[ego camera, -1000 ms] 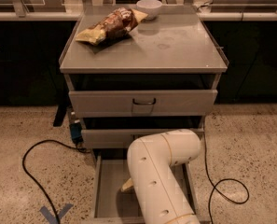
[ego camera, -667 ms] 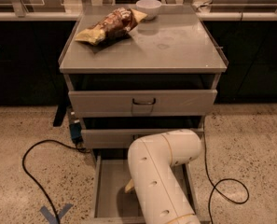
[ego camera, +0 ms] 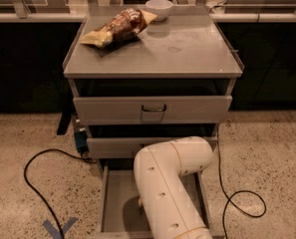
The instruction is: Pick pepsi can from bottom drawer and place on counter
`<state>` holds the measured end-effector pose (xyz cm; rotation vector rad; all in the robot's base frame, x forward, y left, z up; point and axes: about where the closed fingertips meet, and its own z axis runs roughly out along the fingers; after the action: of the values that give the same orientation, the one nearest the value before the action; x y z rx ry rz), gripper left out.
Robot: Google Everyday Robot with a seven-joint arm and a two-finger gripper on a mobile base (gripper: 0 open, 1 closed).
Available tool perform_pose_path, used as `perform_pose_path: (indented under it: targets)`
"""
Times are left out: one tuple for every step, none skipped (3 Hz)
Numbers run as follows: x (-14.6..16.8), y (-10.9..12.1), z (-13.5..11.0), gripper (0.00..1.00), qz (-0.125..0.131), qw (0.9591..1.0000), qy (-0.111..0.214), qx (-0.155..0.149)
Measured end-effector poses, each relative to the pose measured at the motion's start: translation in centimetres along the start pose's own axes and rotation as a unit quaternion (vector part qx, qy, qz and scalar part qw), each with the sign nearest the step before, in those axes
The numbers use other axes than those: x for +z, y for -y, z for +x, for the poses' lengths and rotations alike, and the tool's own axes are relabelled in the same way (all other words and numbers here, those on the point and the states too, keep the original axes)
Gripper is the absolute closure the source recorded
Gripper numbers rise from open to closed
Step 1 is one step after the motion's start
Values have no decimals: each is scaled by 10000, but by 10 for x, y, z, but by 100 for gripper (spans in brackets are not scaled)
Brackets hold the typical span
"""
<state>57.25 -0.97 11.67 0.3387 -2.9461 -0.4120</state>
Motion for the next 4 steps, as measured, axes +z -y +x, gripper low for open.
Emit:
perform_pose_path:
  targets:
    - [1,-2,2,17,280,9995,131,7]
    - [2,-3,4,0,613,9977,294,6]
    - [5,-3,6,0,602,9978,288,6]
    - [5,-3,6,18,602,9978,288,5]
